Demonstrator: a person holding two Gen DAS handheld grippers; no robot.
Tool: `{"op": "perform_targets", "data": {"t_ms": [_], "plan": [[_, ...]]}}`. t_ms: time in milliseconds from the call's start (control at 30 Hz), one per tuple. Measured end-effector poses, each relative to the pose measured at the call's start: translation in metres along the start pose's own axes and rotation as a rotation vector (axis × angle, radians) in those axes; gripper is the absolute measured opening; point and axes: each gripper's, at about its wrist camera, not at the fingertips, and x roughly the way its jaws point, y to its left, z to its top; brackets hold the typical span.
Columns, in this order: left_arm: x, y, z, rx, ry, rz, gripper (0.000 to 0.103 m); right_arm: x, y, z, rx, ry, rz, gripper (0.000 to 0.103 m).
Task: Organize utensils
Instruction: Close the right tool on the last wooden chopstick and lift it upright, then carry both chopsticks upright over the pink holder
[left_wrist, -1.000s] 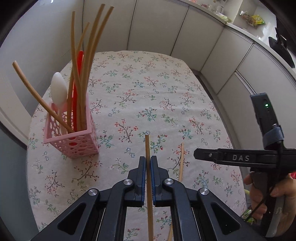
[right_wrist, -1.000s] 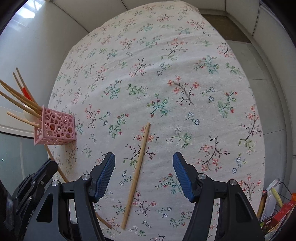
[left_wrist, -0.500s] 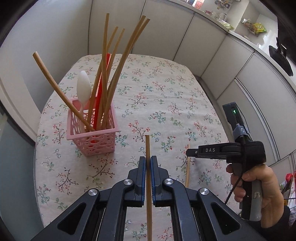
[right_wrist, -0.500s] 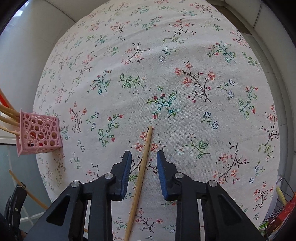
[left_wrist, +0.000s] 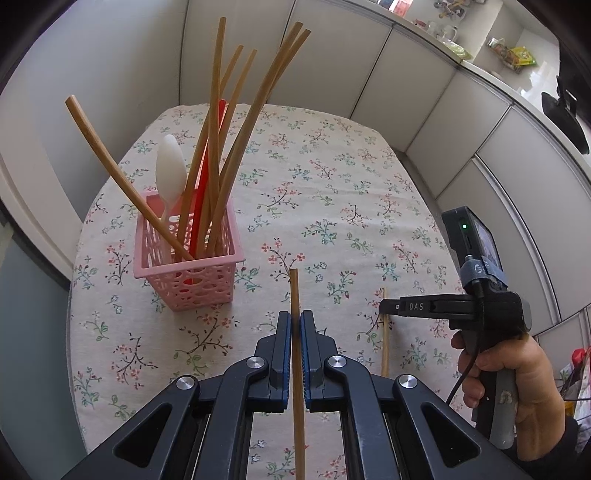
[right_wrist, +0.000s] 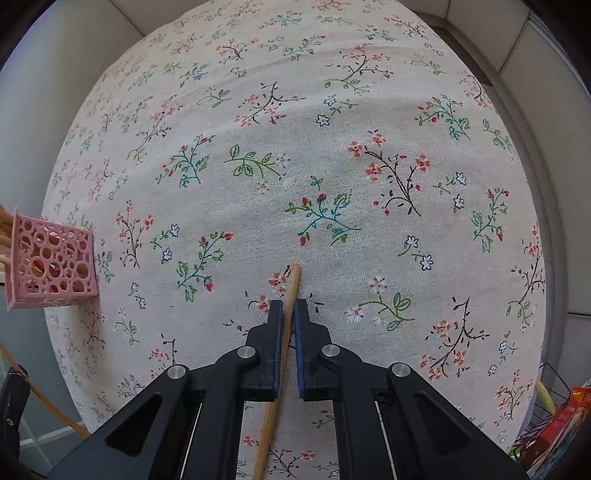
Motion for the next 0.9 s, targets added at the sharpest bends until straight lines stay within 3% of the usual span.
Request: {"op": "perform_targets", "data": {"t_ms": [167,533,767,900], "plan": [[-0.02,-0.003,0.001,0.025,-0.056,0.006,0.005,-0.046,0.001,-0.017,-0.03,-0.106,0.071,0.005],[-0.089,-0.01,0.006,0.073,-0.268,0.024,0.005,-0.162,0.02,-0.062,-0.161,-0.42,0.172,0.005],[-0.147,-0.002,0.011,0.036,-0.468,0.051,0.004,-0.211,0.035,-0.074,-0.186,-0.585,0.243,0.005],[-0.168,0.007,0.015,-0.003,-0.541,0.051,0.004,-0.232,0.042,-0.076,-0.188,-0.648,0.266,0.005]]}}
